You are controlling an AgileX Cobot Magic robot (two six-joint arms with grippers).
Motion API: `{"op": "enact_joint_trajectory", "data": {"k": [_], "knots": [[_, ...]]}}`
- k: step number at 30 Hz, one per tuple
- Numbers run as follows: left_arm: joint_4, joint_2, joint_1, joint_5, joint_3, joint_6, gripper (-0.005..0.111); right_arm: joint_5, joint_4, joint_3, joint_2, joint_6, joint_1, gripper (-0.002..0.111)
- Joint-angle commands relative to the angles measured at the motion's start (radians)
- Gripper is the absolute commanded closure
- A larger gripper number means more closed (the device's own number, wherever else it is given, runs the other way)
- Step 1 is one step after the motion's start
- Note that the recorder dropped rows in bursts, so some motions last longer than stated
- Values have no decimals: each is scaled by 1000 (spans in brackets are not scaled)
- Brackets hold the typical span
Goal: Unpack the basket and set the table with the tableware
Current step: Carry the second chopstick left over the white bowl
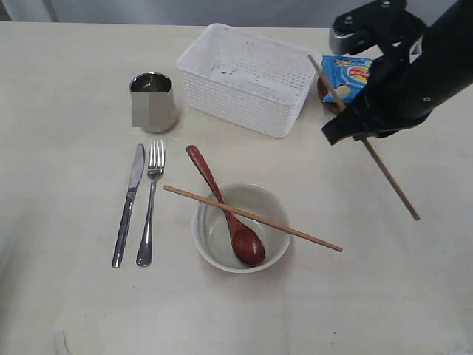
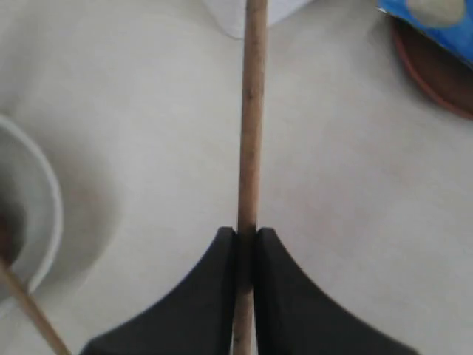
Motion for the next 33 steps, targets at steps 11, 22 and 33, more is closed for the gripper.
{"op": "enact_joint_trajectory", "data": {"k": [11, 22, 33], "knots": [[-1, -4, 3, -9, 4, 2, 107, 124, -100, -26, -114, 56, 352, 109], [-1, -4, 3, -9, 4, 1, 107, 367, -130, -215, 91, -16, 547, 109], [-1, -4, 3, -9, 4, 1, 107, 326, -144, -268, 304, 13, 615, 109]]}}
